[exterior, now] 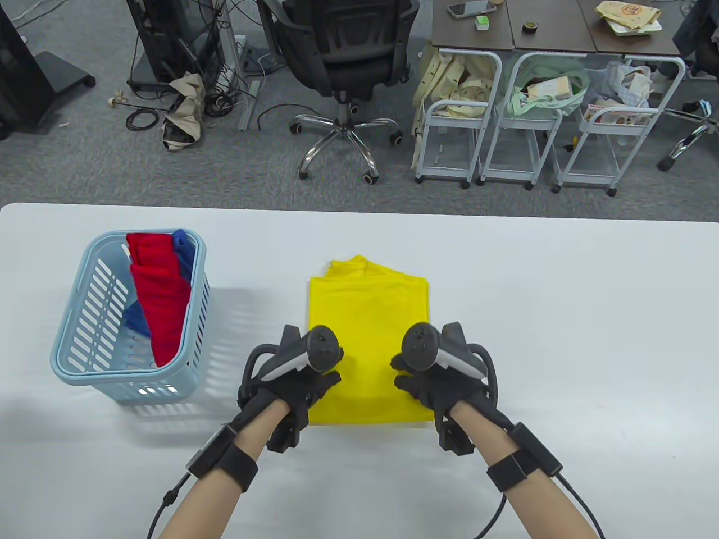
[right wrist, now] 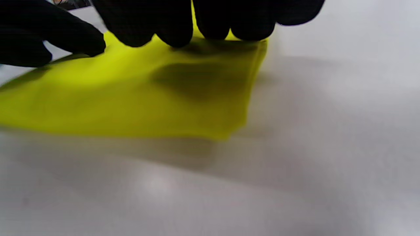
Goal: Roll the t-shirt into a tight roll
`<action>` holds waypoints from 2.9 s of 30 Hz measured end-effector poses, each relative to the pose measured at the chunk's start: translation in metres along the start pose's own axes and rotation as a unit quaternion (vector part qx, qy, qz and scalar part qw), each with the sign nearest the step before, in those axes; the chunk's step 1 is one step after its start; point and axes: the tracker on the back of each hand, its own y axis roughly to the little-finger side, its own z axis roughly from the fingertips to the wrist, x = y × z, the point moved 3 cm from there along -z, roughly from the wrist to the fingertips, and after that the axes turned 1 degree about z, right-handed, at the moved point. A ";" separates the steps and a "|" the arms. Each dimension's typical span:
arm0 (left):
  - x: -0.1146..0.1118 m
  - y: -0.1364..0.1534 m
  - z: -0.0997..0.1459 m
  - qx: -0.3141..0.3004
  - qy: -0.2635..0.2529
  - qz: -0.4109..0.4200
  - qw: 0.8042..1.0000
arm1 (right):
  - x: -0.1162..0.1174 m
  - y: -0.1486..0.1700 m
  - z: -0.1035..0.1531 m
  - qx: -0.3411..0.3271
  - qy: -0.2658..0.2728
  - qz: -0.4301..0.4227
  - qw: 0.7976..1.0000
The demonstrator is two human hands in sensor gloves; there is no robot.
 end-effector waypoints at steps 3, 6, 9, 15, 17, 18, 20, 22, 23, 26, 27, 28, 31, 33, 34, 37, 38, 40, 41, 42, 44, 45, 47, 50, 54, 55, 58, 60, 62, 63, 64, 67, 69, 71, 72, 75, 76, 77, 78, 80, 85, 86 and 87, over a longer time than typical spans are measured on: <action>-0.010 -0.004 0.022 -0.005 -0.027 -0.053 0.998 | 0.013 0.001 0.021 0.001 0.007 0.022 1.000; -0.021 -0.010 0.043 -0.018 -0.007 -0.045 0.999 | 0.027 0.004 0.046 -0.026 -0.032 -0.004 0.999; -0.021 -0.017 0.061 -0.012 -0.041 -0.081 0.996 | 0.029 0.000 0.069 -0.056 -0.076 0.039 0.995; -0.049 -0.031 0.081 -0.097 -0.071 -0.036 0.992 | 0.035 0.004 0.092 -0.043 0.001 0.087 0.995; -0.051 -0.032 0.082 -0.090 -0.067 -0.068 0.991 | 0.053 0.006 0.086 -0.029 -0.036 0.104 0.993; -0.048 -0.034 0.079 -0.094 -0.086 -0.087 0.988 | 0.054 0.006 0.086 -0.030 -0.043 0.111 0.992; -0.046 -0.036 0.076 -0.089 -0.081 -0.089 0.989 | 0.049 0.004 0.085 -0.024 -0.033 0.105 0.994; -0.043 -0.036 0.078 -0.087 -0.094 -0.098 0.987 | 0.043 -0.003 0.091 -0.025 -0.009 0.110 0.994; -0.043 -0.035 0.079 -0.088 -0.094 -0.100 0.987 | 0.039 -0.006 0.095 -0.035 0.008 0.118 0.992; -0.046 -0.027 0.080 -0.117 -0.077 -0.032 0.990 | 0.038 -0.013 0.099 -0.060 0.014 0.112 0.992; -0.046 -0.025 0.080 -0.117 -0.075 -0.020 0.990 | 0.044 -0.013 0.095 -0.056 0.001 0.117 0.991; -0.046 -0.024 0.079 -0.113 -0.078 -0.028 0.990 | 0.050 -0.011 0.091 -0.050 -0.013 0.124 0.991; -0.046 -0.029 0.080 -0.098 -0.095 -0.093 0.986 | 0.057 -0.008 0.082 -0.036 -0.017 0.108 0.993; -0.047 -0.032 0.081 -0.090 -0.105 -0.096 0.986 | 0.055 -0.009 0.082 -0.028 -0.002 0.123 0.992; -0.048 -0.034 0.082 -0.088 -0.116 -0.107 0.983 | 0.054 -0.009 0.081 -0.026 0.005 0.123 0.992; -0.044 -0.037 0.083 -0.097 -0.144 -0.132 0.976 | 0.052 -0.006 0.082 -0.031 0.001 0.110 0.993; -0.042 -0.037 0.083 -0.100 -0.145 -0.122 0.977 | 0.051 -0.004 0.083 -0.034 -0.002 0.097 0.995; -0.038 -0.032 0.085 -0.105 -0.133 -0.084 0.982 | 0.049 0.000 0.085 -0.048 -0.012 0.076 0.996; -0.038 -0.028 0.086 -0.114 -0.113 -0.044 0.986 | 0.049 0.001 0.087 -0.074 -0.031 0.068 0.994; -0.037 -0.022 0.087 -0.127 -0.087 0.014 0.988 | 0.048 0.003 0.090 -0.094 -0.046 0.058 0.993; -0.036 -0.012 0.088 -0.150 -0.055 0.115 0.980 | 0.043 0.007 0.095 -0.086 -0.031 0.041 0.995; -0.035 -0.007 0.087 -0.157 -0.053 0.153 0.974 | 0.039 0.008 0.096 -0.074 -0.016 0.050 0.996; -0.032 -0.001 0.085 -0.154 -0.063 0.179 0.970 | 0.032 0.009 0.096 -0.051 0.017 0.058 0.997; -0.030 0.006 0.083 -0.137 -0.090 0.138 0.977 | 0.045 0.007 0.086 -0.039 -0.009 0.061 0.997; -0.026 0.006 0.086 -0.059 -0.135 0.003 0.989 | 0.050 0.004 0.079 -0.021 -0.018 0.072 0.997; -0.022 0.003 0.091 -0.048 -0.159 -0.032 0.986 | 0.051 0.004 0.080 -0.020 -0.015 0.077 0.997; -0.011 -0.010 0.106 -0.077 -0.213 -0.022 0.974 | 0.051 0.003 0.080 -0.018 -0.015 0.078 0.997; -0.013 -0.026 0.109 -0.126 -0.214 0.009 0.969 | 0.051 0.004 0.079 -0.018 -0.017 0.072 0.997; -0.027 -0.045 0.105 -0.162 -0.174 0.006 0.971 | 0.051 0.005 0.079 -0.015 -0.016 0.068 0.997; -0.035 -0.052 0.100 -0.162 -0.156 -0.029 0.974 | 0.051 0.005 0.079 -0.015 -0.016 0.068 0.997; -0.041 -0.055 0.095 -0.156 -0.141 -0.062 0.976 | 0.050 0.006 0.079 -0.015 -0.015 0.067 0.998; -0.048 -0.060 0.085 -0.147 -0.135 -0.123 0.972 | 0.040 0.008 0.088 0.010 0.019 0.097 0.995; -0.048 -0.058 0.083 -0.149 -0.124 -0.095 0.976 | 0.025 0.009 0.100 0.028 0.069 0.121 0.990; -0.048 -0.055 0.083 -0.149 -0.124 -0.091 0.977 | 0.018 0.001 0.108 -0.041 0.082 0.098 0.991; -0.048 -0.054 0.083 -0.148 -0.124 -0.091 0.977 | 0.020 -0.004 0.108 -0.084 0.071 0.080 0.991; -0.048 -0.056 0.083 -0.146 -0.126 -0.101 0.976 | 0.041 -0.020 0.100 -0.119 0.022 0.099 0.988; -0.048 -0.057 0.084 -0.144 -0.129 -0.112 0.975 | 0.051 -0.022 0.094 -0.102 0.002 0.141 0.985; -0.049 -0.059 0.085 -0.141 -0.133 -0.127 0.973 | 0.059 -0.022 0.088 -0.098 -0.023 0.169 0.980; -0.049 -0.060 0.085 -0.140 -0.135 -0.139 0.971 | 0.060 -0.022 0.087 -0.095 -0.014 0.170 0.981; -0.050 -0.060 0.086 -0.131 -0.140 -0.163 0.968 | 0.057 -0.018 0.084 -0.098 -0.015 0.142 0.985; -0.048 -0.052 0.080 -0.111 -0.144 -0.161 0.970 | 0.059 -0.008 0.081 -0.086 -0.021 0.124 0.988; -0.046 -0.049 0.079 -0.109 -0.144 -0.153 0.972 | 0.058 -0.006 0.079 -0.078 -0.019 0.125 0.989; -0.045 -0.048 0.079 -0.110 -0.146 -0.147 0.972 | 0.058 -0.005 0.077 -0.074 -0.018 0.128 0.989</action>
